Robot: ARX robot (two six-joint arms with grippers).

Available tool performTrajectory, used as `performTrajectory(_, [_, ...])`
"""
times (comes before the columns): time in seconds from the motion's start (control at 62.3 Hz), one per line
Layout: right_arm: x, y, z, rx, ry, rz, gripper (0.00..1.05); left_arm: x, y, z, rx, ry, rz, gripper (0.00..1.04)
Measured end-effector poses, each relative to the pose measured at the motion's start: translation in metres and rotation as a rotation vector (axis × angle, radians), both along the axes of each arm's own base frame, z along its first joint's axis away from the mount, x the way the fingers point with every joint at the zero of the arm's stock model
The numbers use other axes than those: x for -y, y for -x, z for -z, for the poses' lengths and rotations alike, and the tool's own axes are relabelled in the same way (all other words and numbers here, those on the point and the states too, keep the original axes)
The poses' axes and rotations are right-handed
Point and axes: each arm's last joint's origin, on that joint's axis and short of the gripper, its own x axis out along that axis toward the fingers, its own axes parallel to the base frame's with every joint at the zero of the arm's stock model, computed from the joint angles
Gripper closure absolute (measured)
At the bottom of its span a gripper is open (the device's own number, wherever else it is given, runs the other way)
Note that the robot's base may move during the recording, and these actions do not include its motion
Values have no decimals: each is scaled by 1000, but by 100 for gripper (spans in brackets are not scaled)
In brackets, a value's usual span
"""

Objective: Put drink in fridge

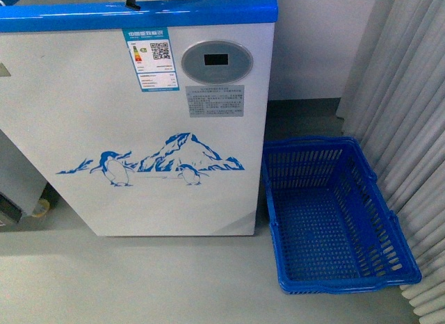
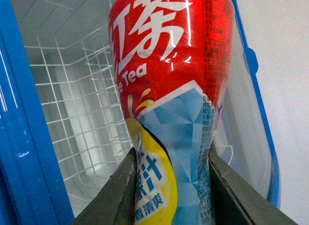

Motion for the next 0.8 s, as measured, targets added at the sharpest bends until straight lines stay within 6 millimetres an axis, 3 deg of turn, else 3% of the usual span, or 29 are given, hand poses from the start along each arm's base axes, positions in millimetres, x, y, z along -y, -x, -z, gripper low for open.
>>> performTrajectory(0.257, [-7, -8, 17, -21, -7, 33, 71, 0, 0, 0, 0, 0, 0, 8])
performTrajectory(0.803, [-7, -9, 21, -15, -16, 43, 71, 0, 0, 0, 0, 0, 0, 8])
